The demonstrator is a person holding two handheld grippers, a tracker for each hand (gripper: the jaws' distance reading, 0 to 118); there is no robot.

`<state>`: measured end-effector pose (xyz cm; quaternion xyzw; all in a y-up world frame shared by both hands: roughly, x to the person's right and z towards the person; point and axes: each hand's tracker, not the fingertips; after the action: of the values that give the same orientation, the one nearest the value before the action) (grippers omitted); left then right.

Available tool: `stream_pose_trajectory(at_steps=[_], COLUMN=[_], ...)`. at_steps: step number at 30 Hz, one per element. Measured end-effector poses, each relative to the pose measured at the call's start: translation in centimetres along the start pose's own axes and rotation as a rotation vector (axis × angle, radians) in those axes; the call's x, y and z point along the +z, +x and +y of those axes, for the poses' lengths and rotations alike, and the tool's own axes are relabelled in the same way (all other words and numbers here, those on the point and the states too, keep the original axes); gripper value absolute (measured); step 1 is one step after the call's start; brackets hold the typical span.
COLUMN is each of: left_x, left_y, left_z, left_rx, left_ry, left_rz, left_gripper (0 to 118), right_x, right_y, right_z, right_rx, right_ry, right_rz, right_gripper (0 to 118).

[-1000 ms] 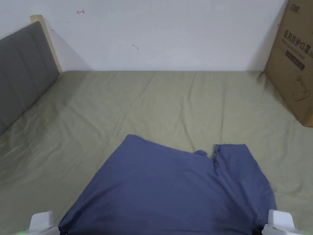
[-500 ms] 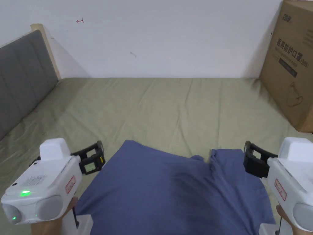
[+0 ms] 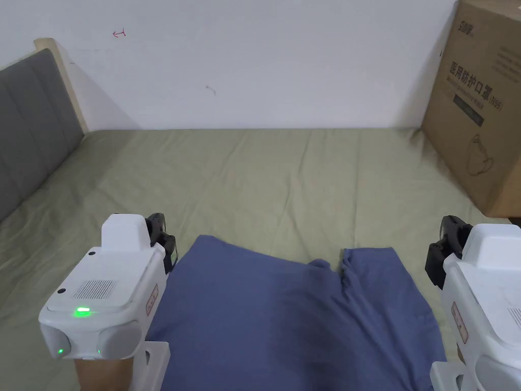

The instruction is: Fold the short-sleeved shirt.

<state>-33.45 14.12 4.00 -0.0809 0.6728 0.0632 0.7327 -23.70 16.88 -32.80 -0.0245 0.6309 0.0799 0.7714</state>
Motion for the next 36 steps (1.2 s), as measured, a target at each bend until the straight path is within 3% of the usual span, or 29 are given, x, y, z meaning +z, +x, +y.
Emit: stream_pose_trajectory(at_steps=[12,17,18,19,22,23,29,31,33,34,36], left_x=[-19.9,-28.4,-30.0,-31.3,-35.3,-36.0,-39.5,-38.6,-37.9,-37.6,-37.1], left_y=[-1.3,-1.5,-1.6,-1.2,-1.9,-1.8,-1.9,-0.7,-0.3,-0.1,0.5], left_z=[-1.5,-4.9,-5.7,-5.9,-8.1,-8.9,-12.6,-13.0,-12.4,-12.1,-11.3], left_rx=[0.019,0.018,0.015,0.025,0.011,0.026,-0.026,-0.033,-0.047,-0.046,-0.085], left_ry=[-0.420,-0.573,-0.623,-0.637,-0.696,-0.798,-0.864,-0.920,-0.868,-0.867,-0.835], left_rz=[-0.176,-0.172,-0.170,-0.137,-0.137,-0.139,-0.077,-0.100,-0.085,-0.092,-0.114], left_gripper=[0,0,7,24,101,109,91,66,60,45,3], right_x=[-8.1,-11.8,-12.4,-13.1,-14.9,-15.4,-17.2,-17.5,-17.5,-17.6,-18.1], right_y=[1.6,1.9,2.0,2.1,2.3,2.4,2.9,3.1,3.5,3.8,4.4], right_z=[-2.1,-3.5,-3.8,-4.2,-5.3,-5.6,-7.4,-7.8,-8.1,-8.3,-8.8], right_rx=[-0.013,-0.012,-0.011,-0.011,-0.008,-0.009,-0.020,-0.016,-0.019,-0.025,-0.046], right_ry=[-0.098,-0.155,-0.163,-0.173,-0.199,-0.207,-0.257,-0.272,-0.290,-0.301,-0.350], right_rz=[-0.028,-0.044,-0.048,-0.052,-0.064,-0.069,-0.087,-0.092,-0.093,-0.098,-0.097], right_gripper=[0,0,0,0,0,0,0,0,0,0,0])
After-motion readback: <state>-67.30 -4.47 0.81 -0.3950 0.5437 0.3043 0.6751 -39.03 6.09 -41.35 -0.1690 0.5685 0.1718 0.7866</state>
